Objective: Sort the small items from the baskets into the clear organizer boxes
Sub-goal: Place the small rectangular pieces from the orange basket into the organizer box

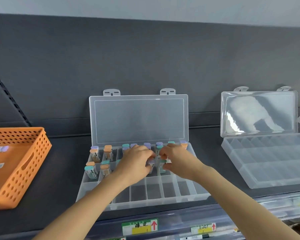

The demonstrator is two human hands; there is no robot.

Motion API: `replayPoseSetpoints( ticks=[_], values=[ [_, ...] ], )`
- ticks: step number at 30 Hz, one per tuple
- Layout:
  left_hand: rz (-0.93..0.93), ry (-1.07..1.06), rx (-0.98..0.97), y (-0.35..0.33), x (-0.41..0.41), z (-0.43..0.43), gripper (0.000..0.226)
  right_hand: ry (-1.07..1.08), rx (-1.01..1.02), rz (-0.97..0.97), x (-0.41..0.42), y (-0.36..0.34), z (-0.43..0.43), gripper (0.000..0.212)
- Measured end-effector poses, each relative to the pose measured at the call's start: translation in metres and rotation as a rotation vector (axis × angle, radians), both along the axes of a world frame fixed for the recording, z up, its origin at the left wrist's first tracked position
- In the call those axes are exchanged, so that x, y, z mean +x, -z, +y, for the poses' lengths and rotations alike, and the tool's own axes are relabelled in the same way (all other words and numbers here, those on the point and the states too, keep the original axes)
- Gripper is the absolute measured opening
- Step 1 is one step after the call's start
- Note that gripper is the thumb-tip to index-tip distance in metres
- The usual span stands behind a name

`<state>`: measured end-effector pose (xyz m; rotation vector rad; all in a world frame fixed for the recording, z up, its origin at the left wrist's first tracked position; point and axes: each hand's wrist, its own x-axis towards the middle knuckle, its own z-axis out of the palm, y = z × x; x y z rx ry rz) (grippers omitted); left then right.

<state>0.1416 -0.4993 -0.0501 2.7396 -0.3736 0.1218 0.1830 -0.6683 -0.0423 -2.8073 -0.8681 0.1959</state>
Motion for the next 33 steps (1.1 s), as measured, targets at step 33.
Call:
replayPoseSetpoints(
  ticks=[33],
  values=[
    [-0.042, -0.263, 0.088, -0.044, -0.046, 0.062, 0.056, -0.247, 0.188, -0.016, -0.001, -0.042, 0.046, 0.041]
  ],
)
